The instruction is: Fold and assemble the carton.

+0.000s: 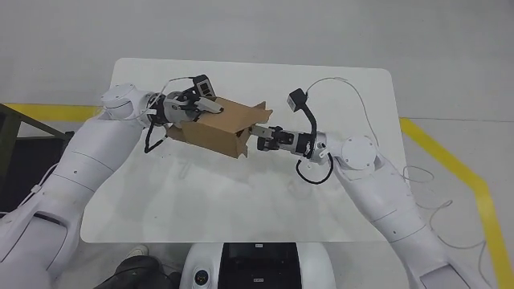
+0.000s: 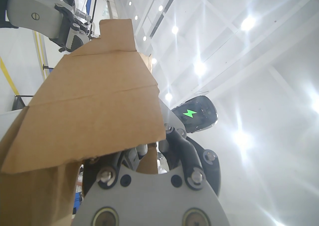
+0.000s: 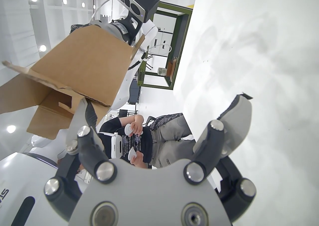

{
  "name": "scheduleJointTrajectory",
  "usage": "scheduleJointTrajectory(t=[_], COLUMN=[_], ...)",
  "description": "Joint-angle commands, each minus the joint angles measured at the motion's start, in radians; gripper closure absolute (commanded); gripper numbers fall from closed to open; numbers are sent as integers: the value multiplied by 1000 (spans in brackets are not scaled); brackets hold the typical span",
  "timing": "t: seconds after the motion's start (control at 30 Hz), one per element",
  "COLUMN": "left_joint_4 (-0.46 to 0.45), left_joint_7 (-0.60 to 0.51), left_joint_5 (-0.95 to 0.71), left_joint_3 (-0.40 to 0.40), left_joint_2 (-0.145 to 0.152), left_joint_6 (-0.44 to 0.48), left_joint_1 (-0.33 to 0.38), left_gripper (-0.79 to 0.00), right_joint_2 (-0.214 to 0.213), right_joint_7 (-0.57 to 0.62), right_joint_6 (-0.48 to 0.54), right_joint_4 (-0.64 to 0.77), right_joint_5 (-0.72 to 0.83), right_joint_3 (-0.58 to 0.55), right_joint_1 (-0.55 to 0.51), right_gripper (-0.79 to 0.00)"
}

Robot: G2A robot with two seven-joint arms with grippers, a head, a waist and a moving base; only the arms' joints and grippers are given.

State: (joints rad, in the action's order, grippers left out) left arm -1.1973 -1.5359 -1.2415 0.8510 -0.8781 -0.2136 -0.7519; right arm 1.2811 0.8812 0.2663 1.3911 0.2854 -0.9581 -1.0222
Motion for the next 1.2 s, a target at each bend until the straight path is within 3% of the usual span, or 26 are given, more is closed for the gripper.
scheduleJointTrajectory(t=[0.0,1.17], left_joint_4=[0,-18], left_joint_7=[0,0], left_joint_5=[1,-26], left_joint_3=[-1,-11], left_joint_2=[-1,13], left_joint_6=[0,0], left_joint_1=[0,-15], left_gripper=[0,0], right_joint_2=[1,-15], right_joint_7=[-1,47], right_joint_6=[-1,32], right_joint_4=[1,-3], right_joint_5=[-4,78], right_joint_3=[3,-77], right_joint_1=[2,-22], right_gripper=[-785,-785])
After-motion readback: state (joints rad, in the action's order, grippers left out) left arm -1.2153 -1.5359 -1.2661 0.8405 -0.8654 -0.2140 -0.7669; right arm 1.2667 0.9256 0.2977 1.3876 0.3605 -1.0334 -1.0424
